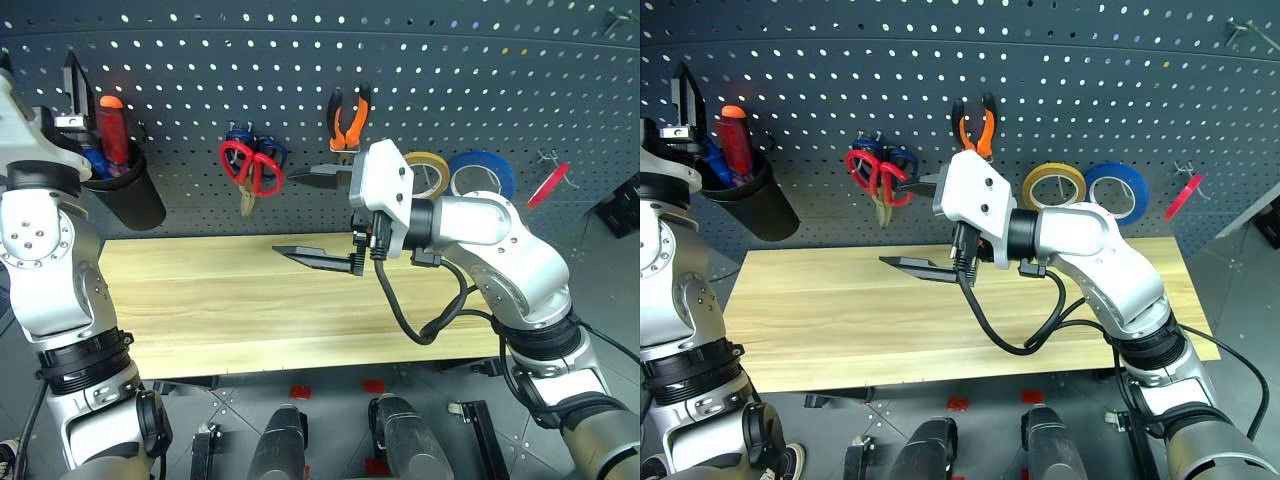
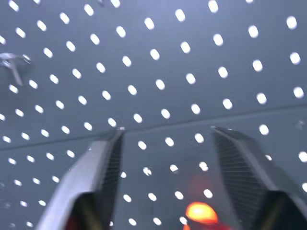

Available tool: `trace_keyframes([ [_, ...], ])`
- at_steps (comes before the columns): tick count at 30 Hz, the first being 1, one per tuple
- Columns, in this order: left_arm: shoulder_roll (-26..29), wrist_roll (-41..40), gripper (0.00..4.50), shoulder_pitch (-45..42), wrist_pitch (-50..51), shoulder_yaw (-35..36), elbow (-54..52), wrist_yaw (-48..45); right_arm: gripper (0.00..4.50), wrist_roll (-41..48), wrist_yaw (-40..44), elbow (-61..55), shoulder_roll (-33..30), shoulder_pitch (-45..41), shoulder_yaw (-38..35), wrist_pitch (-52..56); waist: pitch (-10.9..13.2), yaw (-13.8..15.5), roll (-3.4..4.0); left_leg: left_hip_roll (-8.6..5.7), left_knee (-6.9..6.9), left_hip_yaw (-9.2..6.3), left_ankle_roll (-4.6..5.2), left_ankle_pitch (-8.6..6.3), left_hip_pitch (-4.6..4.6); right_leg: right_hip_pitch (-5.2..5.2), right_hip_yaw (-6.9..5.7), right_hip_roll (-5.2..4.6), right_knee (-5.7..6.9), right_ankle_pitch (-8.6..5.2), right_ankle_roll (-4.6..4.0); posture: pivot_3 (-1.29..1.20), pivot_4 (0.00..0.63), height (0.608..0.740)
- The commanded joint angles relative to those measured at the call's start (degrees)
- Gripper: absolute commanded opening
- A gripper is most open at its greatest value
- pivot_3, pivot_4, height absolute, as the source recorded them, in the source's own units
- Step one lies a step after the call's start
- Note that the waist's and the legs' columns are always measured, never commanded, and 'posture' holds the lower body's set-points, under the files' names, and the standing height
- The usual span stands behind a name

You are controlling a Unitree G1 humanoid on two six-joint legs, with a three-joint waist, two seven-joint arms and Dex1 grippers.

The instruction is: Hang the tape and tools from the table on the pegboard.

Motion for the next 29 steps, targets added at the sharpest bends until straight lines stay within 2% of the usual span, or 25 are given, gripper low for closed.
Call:
trace_keyframes([
  [1, 1.3, 0.5, 4.05, -0.4, 2.5, -2.1, -7.6, -0.1, 4.5, 0.3, -0.4, -2.3, -0.5, 0.9, -2.2, -0.6, -0.4, 0.0, 0.0, 0.0, 0.0, 0.0, 0.0, 0.0, 0.0, 0.0, -0.01, 0.0, 0.02, 0.0, 0.0, -0.03, 0.146, 0.74],
  [4, -0.4, -4.5, 4.05, 0.4, 8.2, -11.0, -15.5, -5.9, 4.5, 1.2, -0.9, -3.0, -1.0, 2.8, -3.7, -0.1, -1.2, 0.3, -0.02, -0.07, 0.02, -0.02, 0.0, 0.0, 0.0, 0.03, -0.02, -0.03, 0.11, 0.0, 0.0, -0.01, 0.136, 0.74],
  [6, -1.8, -9.1, 4.05, 2.5, 14.3, -14.0, -18.9, -8.1, 4.5, 2.1, -1.4, -3.9, -1.2, 4.3, -4.6, 0.7, -2.0, 0.6, 0.08, -0.2, 0.02, 0.0, 0.03, 0.01, 0.01, 0.03, 0.03, -0.07, 0.17, 0.0, 0.0, -0.01, 0.129, 0.74],
  [8, -3.6, -14.1, 4.05, 7.4, 19.8, -13.8, -21.6, -8.5, 4.5, 2.7, -2.5, -5.4, -1.7, 6.6, -5.7, 2.1, -2.9, 0.5, 0.2, -0.26, 0.01, 0.03, 0.06, 0.01, 0.09, 0.04, 0.18, -0.12, 0.24, 0.0, 0.0, -0.01, 0.124, 0.74],
  [12, -4.9, -13.6, 4.05, 21.0, 25.8, -13.3, -25.3, -6.6, 4.5, 0.7, -5.6, -7.1, -4.2, 15.4, -7.9, 2.6, -4.0, -0.3, 0.23, -0.23, -0.21, 0.14, 0.12, -0.02, 0.61, 0.21, 0.52, -0.04, 0.34, -0.01, 0.0, 0.0, 0.1, 0.74],
  [14, -5.3, -10.7, 4.05, 28.1, 24.4, -13.4, -25.6, -5.9, 4.5, -1.9, -8.1, -7.0, -4.5, 21.0, -8.1, 0.3, -4.6, -0.3, 0.24, -0.22, -0.24, 0.22, 0.13, -0.03, 0.75, 0.26, 0.59, 0.15, 0.38, -0.02, -0.02, 0.01, 0.088, 0.74],
  [17, -6.5, -8.1, 4.05, 37.7, 20.2, -13.3, -23.4, -6.9, 4.5, -7.4, -15.0, -3.8, -1.3, 30.3, -8.5, -6.4, -5.8, 0.3, 0.39, 0.01, -0.26, 0.29, 0.14, -0.03, 0.85, 0.33, 0.67, 0.31, 0.38, -0.03, -0.02, 0.03, 0.064, 0.74],
  [20, -8.8, -4.9, 4.05, 43.0, 14.6, -12.7, -18.4, -6.1, 4.5, -12.7, -20.9, 3.4, 2.5, 37.9, -9.6, -16.9, -7.7, 1.6, 0.58, -0.01, -0.32, 0.49, 0.24, -0.1, 1.06, 0.56, 0.76, 0.32, 0.24, -0.03, -0.03, 0.04, 0.042, 0.74],
  [24, -11.9, -2.3, 4.05, 45.8, 9.2, -11.8, -11.5, -4.7, 4.5, -15.6, -23.7, 15.5, 4.6, 45.0, -12.6, -29.9, -9.5, 3.8, 0.82, -0.39, -0.44, 0.78, 0.38, -0.19, 1.95, 1.66, 0.76, 0.38, -0.3, -0.01, 0.0, 0.06, 0.012, 0.74],
  [26, -13.8, -0.8, 4.05, 45.9, 6.8, -11.2, -8.4, -2.6, 4.5, -17.5, -25.5, 21.4, 4.8, 46.3, -13.9, -34.7, -10.1, 4.9, 0.82, -0.54, -0.74, 0.83, 0.73, -0.39, 2.83, 2.48, 0.84, 0.26, -0.49, -0.05, 0.02, 0.06, 0.0, 0.74],
  [29, -15.8, 2.5, 4.05, 46.1, 2.3, -10.9, -4.3, 0.4, 4.5, -19.2, -27.2, 29.6, 4.8, 46.6, -15.3, -39.4, -10.9, 5.4, 0.89, -0.6, -0.91, 0.77, 0.76, -0.4, 3.3, 2.96, 0.82, 0.25, -0.7, -0.06, 0.03, 0.07, 0.0, 0.74],
])
